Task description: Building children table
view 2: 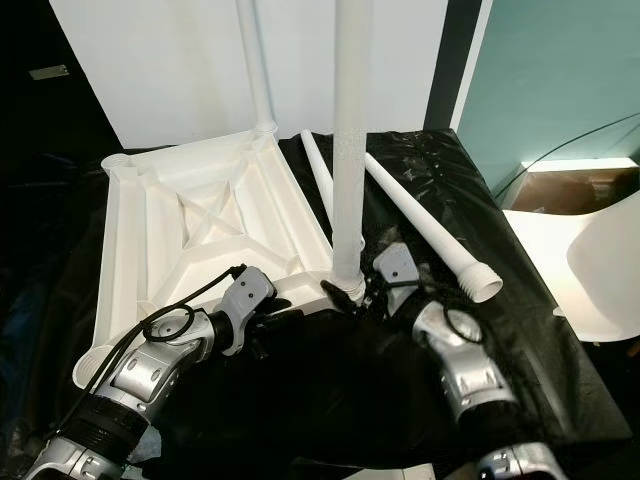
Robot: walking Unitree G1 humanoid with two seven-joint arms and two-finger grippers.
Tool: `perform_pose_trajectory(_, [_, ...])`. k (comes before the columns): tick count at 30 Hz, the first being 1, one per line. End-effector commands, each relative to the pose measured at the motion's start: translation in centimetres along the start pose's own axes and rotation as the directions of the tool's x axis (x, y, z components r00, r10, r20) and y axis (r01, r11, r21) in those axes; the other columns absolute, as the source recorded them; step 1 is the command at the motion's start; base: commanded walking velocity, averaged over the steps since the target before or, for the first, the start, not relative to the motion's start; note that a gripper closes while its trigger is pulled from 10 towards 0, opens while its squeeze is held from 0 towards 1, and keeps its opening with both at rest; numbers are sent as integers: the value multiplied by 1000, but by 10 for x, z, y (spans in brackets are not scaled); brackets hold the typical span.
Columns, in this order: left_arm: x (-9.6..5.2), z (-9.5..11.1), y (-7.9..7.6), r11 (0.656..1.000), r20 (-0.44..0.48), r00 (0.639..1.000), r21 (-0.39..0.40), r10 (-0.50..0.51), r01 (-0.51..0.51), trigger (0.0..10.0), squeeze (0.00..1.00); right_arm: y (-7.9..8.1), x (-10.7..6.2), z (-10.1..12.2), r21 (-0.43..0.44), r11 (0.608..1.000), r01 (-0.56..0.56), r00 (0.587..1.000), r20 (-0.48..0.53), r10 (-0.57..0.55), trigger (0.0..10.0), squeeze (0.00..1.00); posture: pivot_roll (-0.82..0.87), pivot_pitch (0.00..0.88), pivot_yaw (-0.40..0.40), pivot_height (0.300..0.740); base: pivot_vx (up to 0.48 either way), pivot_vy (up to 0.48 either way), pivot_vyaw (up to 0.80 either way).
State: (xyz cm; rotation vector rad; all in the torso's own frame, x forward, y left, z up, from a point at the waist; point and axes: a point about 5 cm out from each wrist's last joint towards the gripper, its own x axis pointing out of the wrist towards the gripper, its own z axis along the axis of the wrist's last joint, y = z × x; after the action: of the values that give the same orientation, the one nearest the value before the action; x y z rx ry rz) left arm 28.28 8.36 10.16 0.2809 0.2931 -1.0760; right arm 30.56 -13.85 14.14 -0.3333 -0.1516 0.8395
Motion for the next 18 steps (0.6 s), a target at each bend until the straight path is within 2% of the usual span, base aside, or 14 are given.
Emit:
perform_pose_trajectory(1, [9,-20,-24,990,-60,989,-50,-138,135,10000,0,2,6,5,-6,999,-51,998,23,51,10000,0,-26,0,8,740,0,0,0])
perform_pose_trajectory(2, [10,-19,-24,990,-57,989,-52,-138,135,10000,0,0,7,6,20,997,-68,998,17,68,10000,0,-25,0,0,740,0,0,0])
perform_pose_trajectory(3, [11,-18,-24,990,-52,989,-54,-136,133,10000,0,-3,7,6,94,992,-86,996,21,85,0,0,-25,0,0,740,0,0,0])
perform_pose_trajectory(4, [11,-18,-24,990,-52,989,-54,-136,133,10000,0,-3,7,6,94,992,-86,996,21,85,0,0,-25,0,0,740,0,0,0])
perform_pose_trajectory(6, [12,-17,-24,990,-45,990,-57,-131,128,10000,0,-3,3,1,195,973,-122,993,26,119,0,0,-19,0,-7,740,0,0,0])
perform_pose_trajectory(9, [12,-17,-24,991,-44,991,-59,-127,124,10000,0,0,0,-3,225,965,-133,991,17,132,0,0,-19,0,-7,740,0,0,0])
perform_pose_trajectory(10, [11,-18,-24,991,-45,991,-60,-123,120,10000,0,6,-2,-7,248,960,-131,991,11,133,0,0,-9,0,-15,740,0,0,0])
perform_pose_trajectory(13, [9,-19,-23,991,-47,992,-62,-118,115,10000,0,13,-3,-9,284,957,-63,998,29,58,0,0,-7,0,-13,740,0,0,0])
perform_pose_trajectory(14, [9,-19,-23,992,-47,992,-62,-116,113,10000,0,9,-2,-7,307,950,64,996,39,-80,0,0,-6,0,-13,740,0,0,0])
perform_pose_trajectory(16, [8,-18,-22,992,-46,992,-60,-114,111,10000,0,0,-3,-9,336,886,319,940,8,-342,0,0,1,0,-8,740,0,0,0])
perform_pose_trajectory(17, [8,-18,-22,992,-46,992,-60,-114,111,10000,0,0,-3,-9,336,886,319,940,8,-342,0,0,1,0,-8,740,0,0,0])
perform_pose_trajectory(18, [8,-18,-21,992,-47,993,-59,-112,109,10000,0,-2,-4,-11,338,852,399,908,-14,-419,0,0,2,0,-4,740,0,0,0])
